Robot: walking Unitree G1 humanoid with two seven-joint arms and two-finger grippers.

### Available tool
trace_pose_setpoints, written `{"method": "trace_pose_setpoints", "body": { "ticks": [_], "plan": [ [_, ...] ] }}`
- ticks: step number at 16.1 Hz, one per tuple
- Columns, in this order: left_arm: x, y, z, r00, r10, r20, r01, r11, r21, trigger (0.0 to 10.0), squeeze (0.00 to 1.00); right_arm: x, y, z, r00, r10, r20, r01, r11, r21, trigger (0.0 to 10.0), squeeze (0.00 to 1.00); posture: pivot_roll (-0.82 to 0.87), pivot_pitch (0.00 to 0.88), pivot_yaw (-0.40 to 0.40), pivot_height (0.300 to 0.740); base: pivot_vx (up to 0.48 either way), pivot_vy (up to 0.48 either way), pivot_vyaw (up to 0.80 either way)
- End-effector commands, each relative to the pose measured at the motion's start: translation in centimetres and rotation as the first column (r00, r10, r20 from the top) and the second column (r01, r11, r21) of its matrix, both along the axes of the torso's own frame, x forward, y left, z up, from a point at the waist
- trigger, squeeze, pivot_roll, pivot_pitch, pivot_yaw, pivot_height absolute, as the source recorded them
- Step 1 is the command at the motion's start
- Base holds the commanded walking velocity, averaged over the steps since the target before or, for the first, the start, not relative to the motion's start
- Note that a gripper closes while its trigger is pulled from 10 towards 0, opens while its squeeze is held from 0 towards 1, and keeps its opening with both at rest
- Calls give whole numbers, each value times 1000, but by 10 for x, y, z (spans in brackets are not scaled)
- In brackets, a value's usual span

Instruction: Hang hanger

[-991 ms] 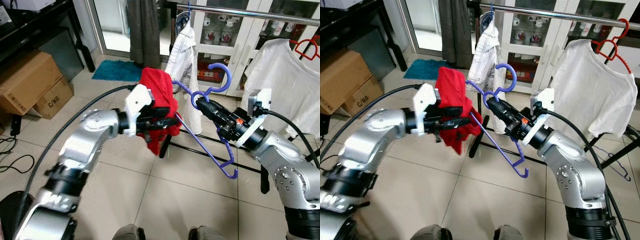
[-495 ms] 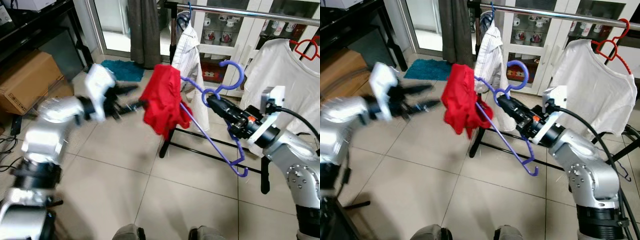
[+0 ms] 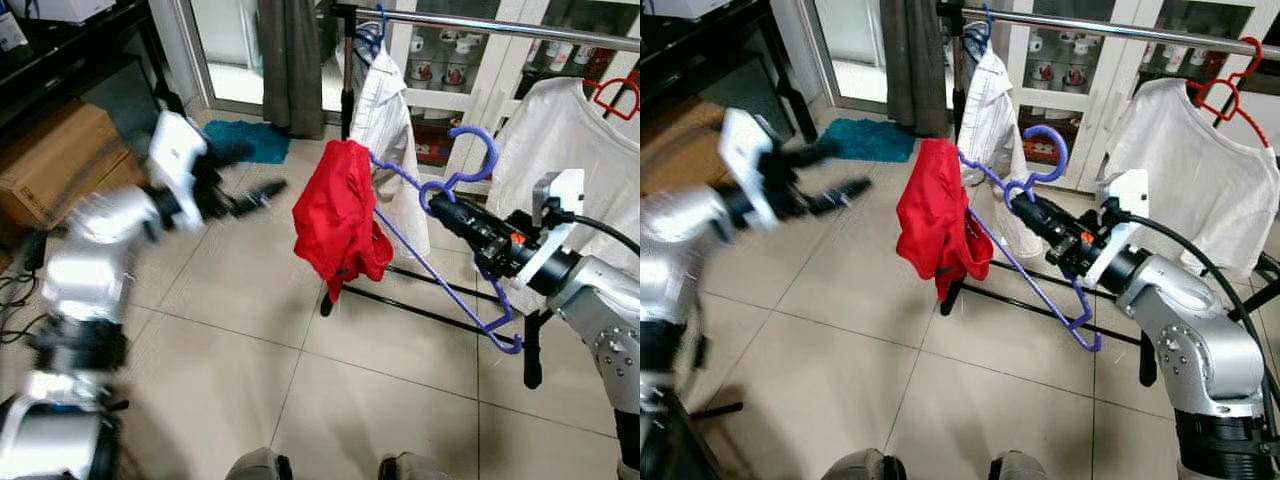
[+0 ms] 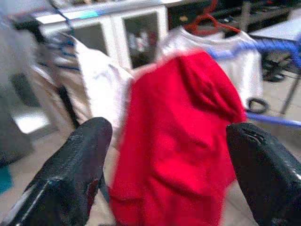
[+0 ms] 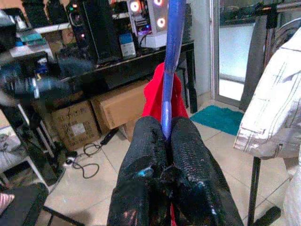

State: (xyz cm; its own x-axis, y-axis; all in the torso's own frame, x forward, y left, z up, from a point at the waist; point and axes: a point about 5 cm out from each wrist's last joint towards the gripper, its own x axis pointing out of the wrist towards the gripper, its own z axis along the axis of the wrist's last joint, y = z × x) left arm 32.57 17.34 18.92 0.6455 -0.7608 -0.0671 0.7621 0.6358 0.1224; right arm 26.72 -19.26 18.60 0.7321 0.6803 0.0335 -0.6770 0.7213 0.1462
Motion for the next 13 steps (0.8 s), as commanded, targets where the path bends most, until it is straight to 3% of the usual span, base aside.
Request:
{"method": "trace_pose_setpoints", "body": {
  "ticks": [1,2,4,5,9,10,12,13],
  "plan": [
    [-2,-6,-5,1000,-6,10,5,1000,12,10000,1000,-2,3,12,999,11,44,-14,999,51,0,0,-145,0,87,740,0,0,0],
    [-2,-8,-10,1000,-7,13,7,999,33,10000,808,-2,4,12,999,16,46,-19,997,68,0,0,-145,0,87,740,0,0,0],
    [1,-10,-16,998,39,55,-43,995,87,10000,55,-4,5,12,998,21,53,-27,994,107,0,0,-143,0,91,740,0,0,0],
    [5,-9,-17,991,102,84,-111,988,103,10000,35,-4,4,12,998,14,54,-21,991,135,0,0,-142,0,93,740,0,0,0],
    [6,-11,-29,980,145,135,-160,982,104,10000,27,-4,3,18,998,16,66,-28,982,186,0,0,-144,0,94,740,0,0,0],
    [-1,-19,-41,991,56,124,-68,993,92,10000,8,-5,4,19,997,22,70,-35,982,188,0,0,-147,0,95,740,0,0,0],
    [-6,-26,-45,992,5,125,-14,997,73,10000,0,-5,4,20,997,25,70,-38,981,188,0,0,-148,0,95,740,0,0,0],
    [-7,-32,-46,993,-7,114,5,1000,24,10000,0,-5,5,20,997,28,70,-41,981,189,0,0,-150,0,95,740,0,0,0]
  ]
}}
